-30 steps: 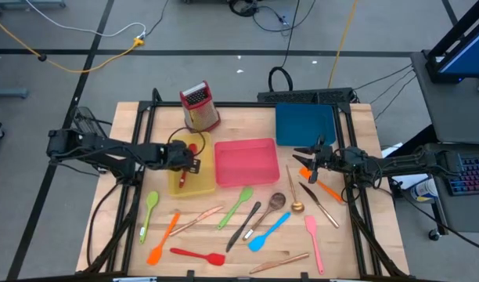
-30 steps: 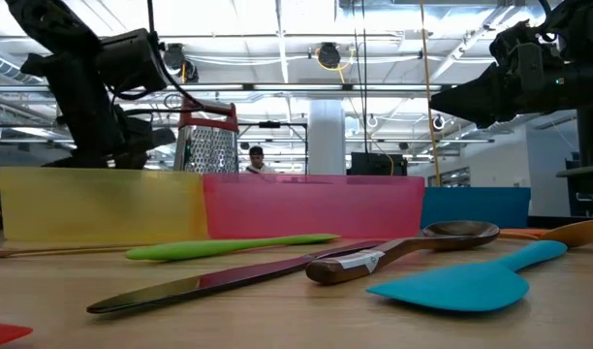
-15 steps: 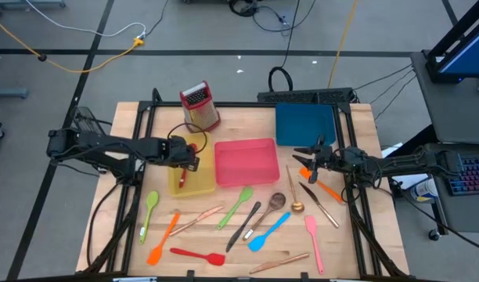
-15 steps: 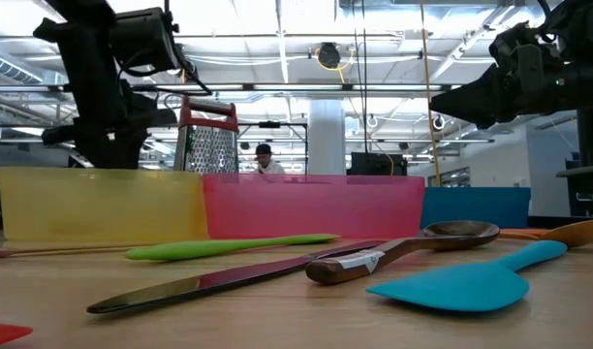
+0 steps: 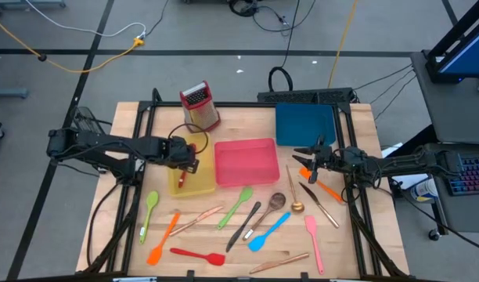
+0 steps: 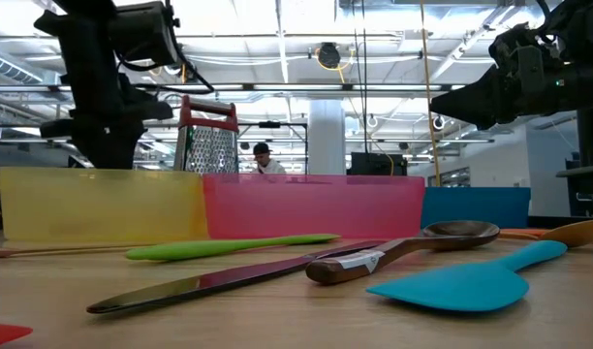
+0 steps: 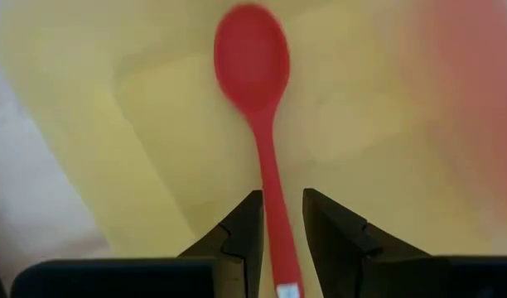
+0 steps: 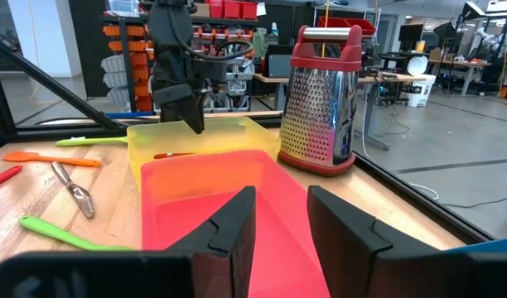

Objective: Pick & Place Kitchen Items
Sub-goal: Put the green serving spoon into the yellow bin

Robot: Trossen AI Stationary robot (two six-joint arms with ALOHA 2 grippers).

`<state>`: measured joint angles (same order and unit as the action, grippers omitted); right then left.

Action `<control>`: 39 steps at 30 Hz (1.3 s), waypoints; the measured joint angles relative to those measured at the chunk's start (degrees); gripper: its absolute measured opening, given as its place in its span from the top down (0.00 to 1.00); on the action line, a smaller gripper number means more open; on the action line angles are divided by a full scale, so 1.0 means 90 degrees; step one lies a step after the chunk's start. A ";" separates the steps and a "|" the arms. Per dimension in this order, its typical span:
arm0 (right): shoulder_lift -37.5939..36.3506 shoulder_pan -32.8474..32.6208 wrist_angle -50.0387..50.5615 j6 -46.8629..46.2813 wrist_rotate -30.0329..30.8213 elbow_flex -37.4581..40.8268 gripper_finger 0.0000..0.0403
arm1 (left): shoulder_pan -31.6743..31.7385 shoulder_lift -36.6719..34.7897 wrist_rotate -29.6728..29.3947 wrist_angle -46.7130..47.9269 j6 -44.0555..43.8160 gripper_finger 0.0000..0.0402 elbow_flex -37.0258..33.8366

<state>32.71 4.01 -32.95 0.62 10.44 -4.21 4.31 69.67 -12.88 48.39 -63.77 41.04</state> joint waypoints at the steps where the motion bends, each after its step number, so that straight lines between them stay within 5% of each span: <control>1: -0.0002 0.0000 -0.0002 0.0000 0.0000 -0.0002 0.74 | -0.0024 0.0000 0.0106 0.0035 0.0000 0.77 0.0002; 8: 0.0000 0.0002 -0.0003 0.0063 0.0000 0.0000 0.74 | -0.0197 0.0000 0.0809 0.0882 -0.0393 0.77 0.0214; 21: -0.0002 0.0002 -0.0097 0.0223 0.0001 0.0000 0.74 | -0.0831 -0.0005 0.0787 0.2895 -0.1333 0.77 0.1857; 39: -0.0002 0.0002 -0.0068 0.0274 0.0001 -0.0002 0.74 | -0.3117 0.0015 0.1263 0.3175 -0.3411 0.77 0.1882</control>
<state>32.69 4.03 -33.56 3.09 10.44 -4.22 -23.74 69.80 -1.52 76.97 -94.47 57.97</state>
